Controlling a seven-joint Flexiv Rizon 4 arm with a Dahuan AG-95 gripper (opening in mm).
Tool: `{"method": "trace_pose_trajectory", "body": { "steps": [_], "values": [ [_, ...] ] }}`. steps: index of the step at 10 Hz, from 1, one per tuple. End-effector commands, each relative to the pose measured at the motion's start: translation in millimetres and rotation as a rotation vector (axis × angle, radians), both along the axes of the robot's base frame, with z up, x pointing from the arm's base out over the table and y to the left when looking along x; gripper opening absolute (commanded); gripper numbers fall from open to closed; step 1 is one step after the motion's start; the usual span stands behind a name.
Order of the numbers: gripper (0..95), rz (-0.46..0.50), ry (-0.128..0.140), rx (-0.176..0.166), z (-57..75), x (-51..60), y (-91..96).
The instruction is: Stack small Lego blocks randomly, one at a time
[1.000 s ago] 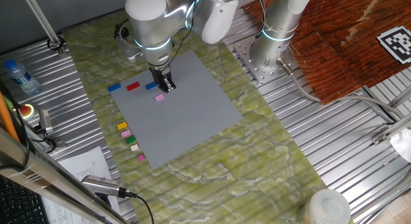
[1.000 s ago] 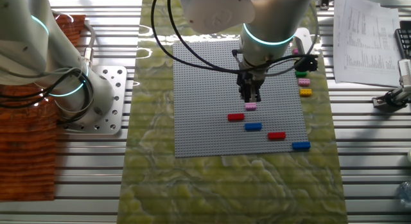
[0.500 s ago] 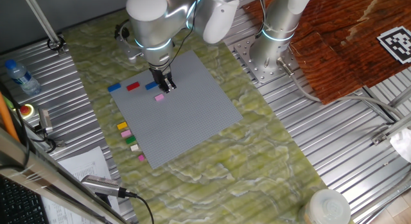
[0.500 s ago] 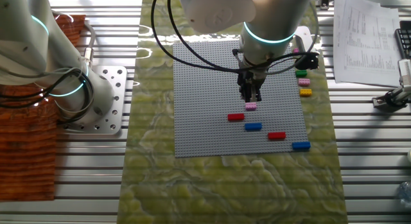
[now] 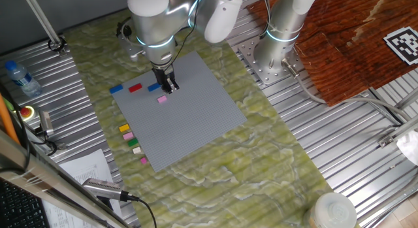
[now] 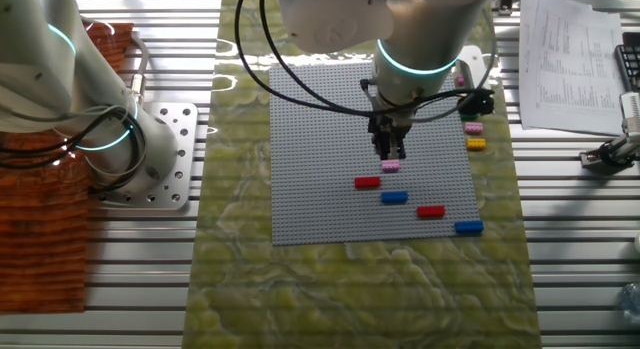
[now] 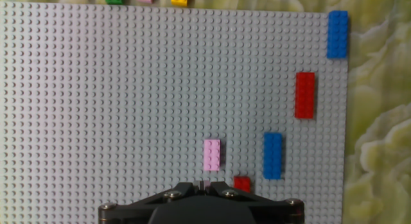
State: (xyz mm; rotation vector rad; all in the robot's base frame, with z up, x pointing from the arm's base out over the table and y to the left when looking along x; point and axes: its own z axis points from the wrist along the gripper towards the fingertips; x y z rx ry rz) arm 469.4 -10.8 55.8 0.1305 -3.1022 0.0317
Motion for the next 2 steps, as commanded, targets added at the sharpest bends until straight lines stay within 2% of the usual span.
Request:
{"method": "trace_pose_trajectory", "body": {
  "steps": [1, 2],
  "values": [
    [0.0, -0.015, -0.002, -0.018, -0.2, 0.3, 0.5],
    [0.0, -0.015, -0.002, -0.023, -0.1, 0.3, 0.7]
  ]
}}
